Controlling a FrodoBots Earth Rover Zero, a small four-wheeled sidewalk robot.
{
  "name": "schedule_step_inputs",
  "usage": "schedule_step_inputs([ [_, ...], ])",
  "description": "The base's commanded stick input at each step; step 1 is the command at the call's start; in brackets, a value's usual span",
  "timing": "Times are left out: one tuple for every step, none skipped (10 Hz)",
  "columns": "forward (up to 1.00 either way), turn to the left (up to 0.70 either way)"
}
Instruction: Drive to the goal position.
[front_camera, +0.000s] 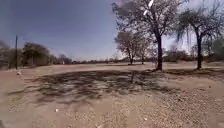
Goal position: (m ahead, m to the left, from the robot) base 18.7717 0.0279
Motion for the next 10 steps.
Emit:
schedule_step_inputs([
  [0.85,0.0],
  [0.85,0.0],
  [0.85,0.0],
  [0.85,0.0],
  [0.85,0.0],
  [0.85,0.0],
  [0.85,0.0],
  [0.85,0.0],
  [0.85,0.0],
  [0.85,0.0],
])
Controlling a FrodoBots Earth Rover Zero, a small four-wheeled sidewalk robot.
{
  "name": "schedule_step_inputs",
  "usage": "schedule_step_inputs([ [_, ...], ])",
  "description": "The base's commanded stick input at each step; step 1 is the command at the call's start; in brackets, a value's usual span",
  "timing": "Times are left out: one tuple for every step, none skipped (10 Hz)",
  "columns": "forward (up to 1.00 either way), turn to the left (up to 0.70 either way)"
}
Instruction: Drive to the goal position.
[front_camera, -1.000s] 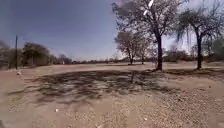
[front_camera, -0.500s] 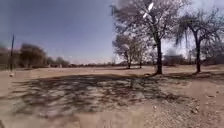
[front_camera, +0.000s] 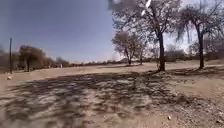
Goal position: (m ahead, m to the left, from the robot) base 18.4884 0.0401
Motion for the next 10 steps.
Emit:
schedule_step_inputs([
  [0.85,0.0],
  [0.85,0.0],
  [0.85,0.0],
  [0.85,0.0],
  [0.85,0.0],
  [0.85,0.0],
  [0.85,0.0],
  [0.85,0.0],
  [0.85,0.0],
  [0.85,0.0],
])
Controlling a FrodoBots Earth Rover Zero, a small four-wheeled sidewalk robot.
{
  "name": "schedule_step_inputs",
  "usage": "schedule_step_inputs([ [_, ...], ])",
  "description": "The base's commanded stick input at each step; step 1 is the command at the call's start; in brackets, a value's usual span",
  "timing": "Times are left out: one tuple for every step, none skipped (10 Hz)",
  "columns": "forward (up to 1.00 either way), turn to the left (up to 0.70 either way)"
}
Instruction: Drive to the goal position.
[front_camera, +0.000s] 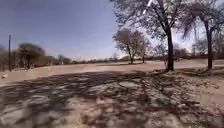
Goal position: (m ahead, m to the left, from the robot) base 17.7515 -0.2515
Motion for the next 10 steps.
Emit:
schedule_step_inputs([
  [0.85,0.0],
  [0.85,0.0],
  [0.85,0.0],
  [0.85,0.0],
  [0.85,0.0],
  [0.85,0.0],
  [0.85,0.0],
  [0.85,0.0],
  [0.85,0.0],
  [0.85,0.0],
])
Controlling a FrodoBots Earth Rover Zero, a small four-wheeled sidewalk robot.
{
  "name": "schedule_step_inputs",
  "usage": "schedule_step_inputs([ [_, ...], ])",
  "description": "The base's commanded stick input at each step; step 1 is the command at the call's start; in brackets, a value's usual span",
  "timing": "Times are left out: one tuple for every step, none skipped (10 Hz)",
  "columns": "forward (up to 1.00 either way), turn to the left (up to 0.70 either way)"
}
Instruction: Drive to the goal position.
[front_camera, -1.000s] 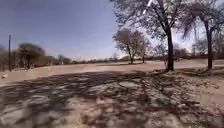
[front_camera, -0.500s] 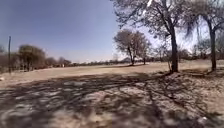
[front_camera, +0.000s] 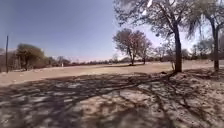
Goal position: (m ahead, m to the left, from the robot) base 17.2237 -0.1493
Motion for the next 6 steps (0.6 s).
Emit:
schedule_step_inputs([
  [0.85,0.0],
  [0.85,0.0],
  [0.85,0.0],
  [0.85,0.0],
  [0.85,0.0],
  [0.85,0.0],
])
